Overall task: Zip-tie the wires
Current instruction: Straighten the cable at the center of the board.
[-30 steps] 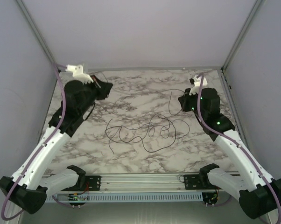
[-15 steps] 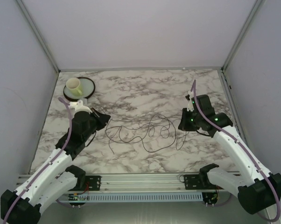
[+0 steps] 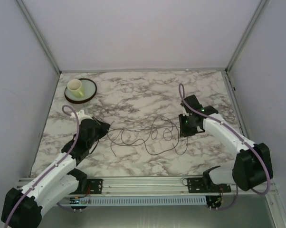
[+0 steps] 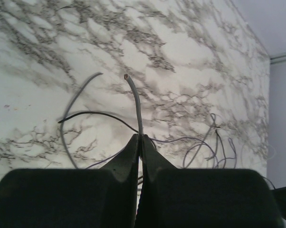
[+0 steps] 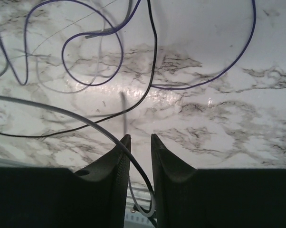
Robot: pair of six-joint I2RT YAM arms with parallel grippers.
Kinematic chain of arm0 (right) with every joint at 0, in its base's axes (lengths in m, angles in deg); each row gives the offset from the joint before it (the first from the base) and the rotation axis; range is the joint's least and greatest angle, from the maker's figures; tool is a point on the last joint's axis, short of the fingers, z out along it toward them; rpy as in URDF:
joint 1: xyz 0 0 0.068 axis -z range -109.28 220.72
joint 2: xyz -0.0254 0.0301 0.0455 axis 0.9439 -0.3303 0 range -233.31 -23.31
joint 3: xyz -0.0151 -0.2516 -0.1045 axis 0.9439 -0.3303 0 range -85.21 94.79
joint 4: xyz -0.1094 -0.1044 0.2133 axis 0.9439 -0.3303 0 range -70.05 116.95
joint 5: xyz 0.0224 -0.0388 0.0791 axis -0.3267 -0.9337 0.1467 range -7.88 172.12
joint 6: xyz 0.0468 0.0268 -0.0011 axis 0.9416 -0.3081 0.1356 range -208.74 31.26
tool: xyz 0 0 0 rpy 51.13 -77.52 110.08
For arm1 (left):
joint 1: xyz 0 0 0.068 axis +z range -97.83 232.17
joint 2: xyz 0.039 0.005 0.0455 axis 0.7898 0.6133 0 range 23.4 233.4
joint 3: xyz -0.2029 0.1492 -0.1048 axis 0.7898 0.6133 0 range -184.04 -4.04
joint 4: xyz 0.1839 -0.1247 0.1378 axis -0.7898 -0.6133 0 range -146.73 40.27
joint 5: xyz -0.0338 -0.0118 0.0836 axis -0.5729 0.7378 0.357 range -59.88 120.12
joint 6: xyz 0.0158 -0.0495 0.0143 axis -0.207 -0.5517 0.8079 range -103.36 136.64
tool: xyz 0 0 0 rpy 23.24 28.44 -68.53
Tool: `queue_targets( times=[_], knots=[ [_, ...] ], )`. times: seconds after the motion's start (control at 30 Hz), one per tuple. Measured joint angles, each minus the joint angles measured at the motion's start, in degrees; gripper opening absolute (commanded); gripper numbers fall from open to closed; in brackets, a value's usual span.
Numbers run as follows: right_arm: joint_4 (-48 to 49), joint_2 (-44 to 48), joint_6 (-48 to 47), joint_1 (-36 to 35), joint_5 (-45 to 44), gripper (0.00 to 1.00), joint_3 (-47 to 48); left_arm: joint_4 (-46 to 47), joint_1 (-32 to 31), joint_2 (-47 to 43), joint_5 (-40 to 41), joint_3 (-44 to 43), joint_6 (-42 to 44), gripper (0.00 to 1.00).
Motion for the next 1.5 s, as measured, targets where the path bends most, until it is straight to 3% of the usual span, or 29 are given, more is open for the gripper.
queue_targets(
  times=[0.17, 0.5, 0.57, 0.63, 0.83, 0.9, 0.97, 1.03, 1.13, 1.33, 1.5],
  knots=[
    [0.11, -4.83, -1.09, -0.33, -2.32, 0.26, 1.70, 0.48, 0.00, 2.78, 2.19, 1.36, -0.20, 0.00],
    [0.55, -10.03, -3.23, -0.52, -6.58, 0.45, 3.58, 2.58, 0.00, 8.74, 4.98, 1.55, 0.09, 0.00],
    [0.59, -10.01, -3.67, -0.55, -7.67, 0.49, 5.16, 3.21, 0.00, 10.12, 5.18, 1.75, 0.09, 0.09],
    [1.22, -9.70, -3.82, -0.57, -9.09, 0.52, 6.93, 3.61, 0.00, 11.45, 5.40, 2.05, 0.11, 0.13],
    [5.22, -2.86, -3.63, -0.57, -16.17, 0.79, 8.48, 4.20, 0.00, 13.57, 6.43, 2.86, 0.00, 0.20],
    [8.02, 1.57, -3.67, -0.24, -19.17, 0.89, 7.78, 4.24, 0.00, 13.81, 7.15, 3.08, -0.17, 0.28],
    [11.74, 6.45, -3.52, 0.20, -21.55, 0.95, 5.62, 4.20, 0.00, 14.01, 8.07, 3.15, -0.24, 0.43],
    [15.10, 10.84, -3.30, 1.31, -23.17, 0.97, 2.54, 4.04, 0.00, 13.99, 9.35, 3.13, -0.15, 0.58],
    [18.82, 14.45, -2.95, 3.65, -23.76, 0.97, -1.92, 2.47, 0.02, 13.49, 12.31, 2.71, 0.48, 0.73],
    [22.23, 12.20, -1.97, 6.54, -20.81, 0.97, -5.66, 0.28, 0.07, 7.91, 17.38, -1.25, 5.68, 0.91],
    [24.13, 7.78, -0.50, 8.09, -18.95, 0.97, -5.66, 5.44, 0.07, 2.12, 14.36, -3.85, 14.73, 1.00]
  ],
)
